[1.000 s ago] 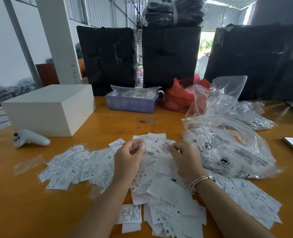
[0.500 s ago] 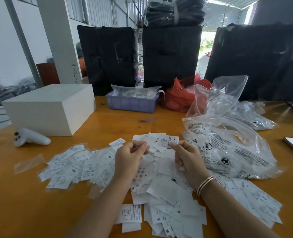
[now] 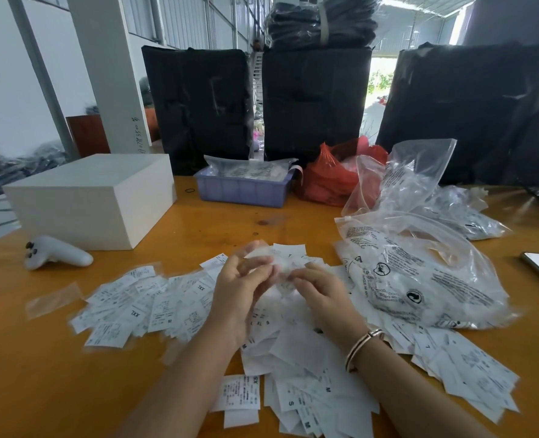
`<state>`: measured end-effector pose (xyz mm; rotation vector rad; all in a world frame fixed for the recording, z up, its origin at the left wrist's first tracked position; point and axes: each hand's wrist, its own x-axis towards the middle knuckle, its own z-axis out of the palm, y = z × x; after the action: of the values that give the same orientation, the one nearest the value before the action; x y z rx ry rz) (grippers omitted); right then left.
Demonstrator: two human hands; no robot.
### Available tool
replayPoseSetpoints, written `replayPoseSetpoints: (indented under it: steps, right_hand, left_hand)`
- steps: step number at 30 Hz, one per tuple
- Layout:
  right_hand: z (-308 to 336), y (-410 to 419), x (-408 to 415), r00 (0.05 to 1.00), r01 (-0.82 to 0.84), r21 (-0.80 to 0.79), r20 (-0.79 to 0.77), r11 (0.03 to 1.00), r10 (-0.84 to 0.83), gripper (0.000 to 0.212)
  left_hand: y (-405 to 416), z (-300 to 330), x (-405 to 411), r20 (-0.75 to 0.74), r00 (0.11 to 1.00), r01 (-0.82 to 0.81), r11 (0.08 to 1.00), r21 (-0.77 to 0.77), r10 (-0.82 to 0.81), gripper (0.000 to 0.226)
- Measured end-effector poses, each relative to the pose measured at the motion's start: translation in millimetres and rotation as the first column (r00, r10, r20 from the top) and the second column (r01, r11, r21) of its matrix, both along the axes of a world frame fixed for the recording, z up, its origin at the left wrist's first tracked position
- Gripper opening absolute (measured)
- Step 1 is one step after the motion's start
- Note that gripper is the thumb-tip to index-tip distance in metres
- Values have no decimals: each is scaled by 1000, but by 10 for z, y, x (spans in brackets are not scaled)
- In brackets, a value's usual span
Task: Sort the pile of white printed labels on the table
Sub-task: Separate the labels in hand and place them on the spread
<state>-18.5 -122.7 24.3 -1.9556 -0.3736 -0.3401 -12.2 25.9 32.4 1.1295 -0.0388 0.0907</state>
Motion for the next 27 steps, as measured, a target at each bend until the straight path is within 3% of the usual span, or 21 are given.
replayPoseSetpoints:
  steps: [4,10,14,16,20,24,27]
  right_hand:
    - [2,20,4,999,-27,25,-23,999,28,25]
    - [8,-42,18,983,63,295,-181,953,-10,18]
    - [37,-41,-3,992,28,219,-125,975,-1,20]
    - [49,-33,-14,995,9,219,-102,976,14,18]
    - [23,-104,5,986,34,400,-164,916,35,10]
    - [9,-165,54,967,113,563,-253,819,40,33]
    - [2,-222,94,948,103,668,-290,737,130,30]
  left_hand:
    - [-34,-24,-14,50,999,-22,993,114,16,40]
    - [-14,-41,3,71,996,-83,927,367,61,28]
    - [-6,-50,-1,25,999,20,892,451,-35,8]
    - [-25,-70,-4,27,1000,-8,882,471,-5,7]
    - [-36,-72,8,22,996,-92,895,438,91,15]
    - [-47,-68,3,29,994,-110,892,438,109,15]
    - [-38,-57,-8,23,996,-86,902,423,84,14]
